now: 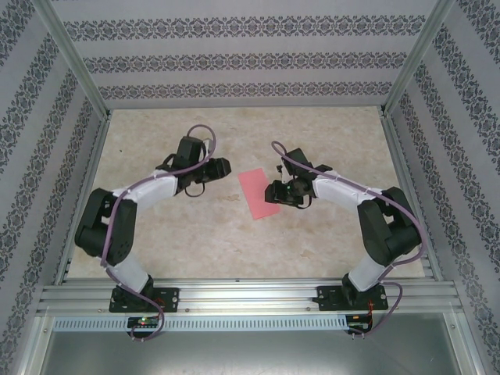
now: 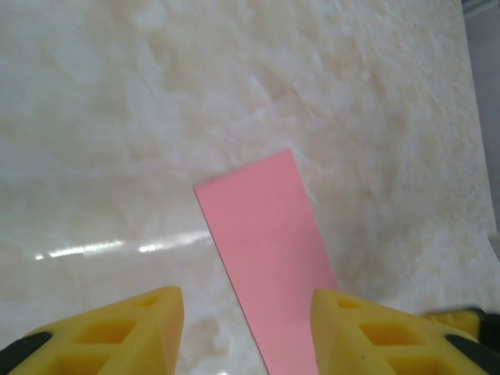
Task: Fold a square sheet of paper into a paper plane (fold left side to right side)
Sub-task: Rotate the square sheet of paper at the center of the table.
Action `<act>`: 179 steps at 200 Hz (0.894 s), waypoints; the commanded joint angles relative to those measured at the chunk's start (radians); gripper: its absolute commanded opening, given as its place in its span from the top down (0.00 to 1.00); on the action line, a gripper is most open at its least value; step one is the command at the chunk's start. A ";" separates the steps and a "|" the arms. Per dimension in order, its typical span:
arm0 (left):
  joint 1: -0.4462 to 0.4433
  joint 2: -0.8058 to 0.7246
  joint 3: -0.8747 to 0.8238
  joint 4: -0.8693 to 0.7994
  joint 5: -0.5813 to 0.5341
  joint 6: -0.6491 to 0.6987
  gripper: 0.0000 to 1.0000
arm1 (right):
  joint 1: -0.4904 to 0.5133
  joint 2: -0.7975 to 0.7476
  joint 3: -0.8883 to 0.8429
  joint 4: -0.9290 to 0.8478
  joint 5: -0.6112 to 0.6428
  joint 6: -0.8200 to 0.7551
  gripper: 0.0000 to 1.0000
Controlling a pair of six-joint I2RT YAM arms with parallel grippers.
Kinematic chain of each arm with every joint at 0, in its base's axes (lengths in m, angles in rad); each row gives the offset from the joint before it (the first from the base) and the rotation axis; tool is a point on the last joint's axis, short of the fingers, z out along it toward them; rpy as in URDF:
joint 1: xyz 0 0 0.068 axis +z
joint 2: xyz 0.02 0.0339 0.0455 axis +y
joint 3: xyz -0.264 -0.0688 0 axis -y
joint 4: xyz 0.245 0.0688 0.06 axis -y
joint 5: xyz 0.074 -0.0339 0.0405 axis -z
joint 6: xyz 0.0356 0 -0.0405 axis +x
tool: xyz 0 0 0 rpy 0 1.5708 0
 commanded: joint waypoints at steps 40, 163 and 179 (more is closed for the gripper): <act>-0.171 -0.072 -0.122 0.060 -0.083 -0.112 0.49 | -0.004 0.103 0.058 -0.030 0.042 -0.029 0.38; -0.179 -0.146 -0.142 -0.021 -0.140 -0.081 0.48 | 0.092 0.125 0.032 -0.015 0.019 0.054 0.37; -0.177 -0.155 -0.140 -0.032 -0.148 -0.076 0.48 | 0.115 0.120 0.030 -0.015 0.023 0.067 0.37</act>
